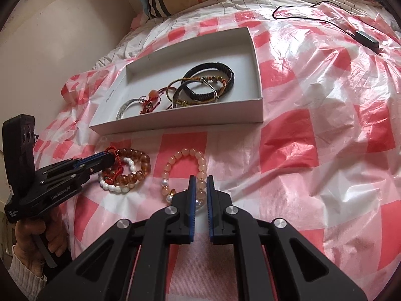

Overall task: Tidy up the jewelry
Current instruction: 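Grasp peach bead bracelet with right tool while left grasps red bead bracelet, then lift both bead bracelets over the white box and open both tools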

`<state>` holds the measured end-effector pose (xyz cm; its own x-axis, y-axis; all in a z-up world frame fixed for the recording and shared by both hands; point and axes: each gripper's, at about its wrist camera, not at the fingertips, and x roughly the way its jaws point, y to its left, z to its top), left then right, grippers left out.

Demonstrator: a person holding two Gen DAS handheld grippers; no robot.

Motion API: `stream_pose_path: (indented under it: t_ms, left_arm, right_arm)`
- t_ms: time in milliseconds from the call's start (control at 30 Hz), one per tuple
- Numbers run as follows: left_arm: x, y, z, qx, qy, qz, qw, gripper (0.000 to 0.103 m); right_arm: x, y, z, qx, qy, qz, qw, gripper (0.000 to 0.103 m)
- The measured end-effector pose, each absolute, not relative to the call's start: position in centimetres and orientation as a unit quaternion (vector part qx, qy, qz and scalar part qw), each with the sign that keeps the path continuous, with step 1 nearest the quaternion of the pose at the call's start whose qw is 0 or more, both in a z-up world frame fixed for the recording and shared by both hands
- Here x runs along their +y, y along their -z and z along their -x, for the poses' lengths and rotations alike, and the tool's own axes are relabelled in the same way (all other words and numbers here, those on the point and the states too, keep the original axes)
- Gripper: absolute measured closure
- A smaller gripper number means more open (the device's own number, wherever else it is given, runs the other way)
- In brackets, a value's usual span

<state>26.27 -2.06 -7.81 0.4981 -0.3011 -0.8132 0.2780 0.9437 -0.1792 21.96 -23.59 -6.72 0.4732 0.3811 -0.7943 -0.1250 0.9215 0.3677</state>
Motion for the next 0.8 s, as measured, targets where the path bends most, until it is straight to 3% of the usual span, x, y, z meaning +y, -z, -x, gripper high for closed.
stream_pose_path:
  t_ms: [733, 800]
  left_arm:
    - [-0.1, 7.8, -26.4, 0.474, 0.131, 0.029, 0.870, 0.092]
    - [0.1, 7.9, -26.7, 0.476, 0.125, 0.035, 0.870, 0.086]
  right_arm:
    - [-23.5, 3.3, -21.0, 0.449, -0.172, -0.157, 0.862, 0.094]
    - [-23.4, 3.4, -21.1, 0.450, -0.173, -0.156, 0.862, 0.094]
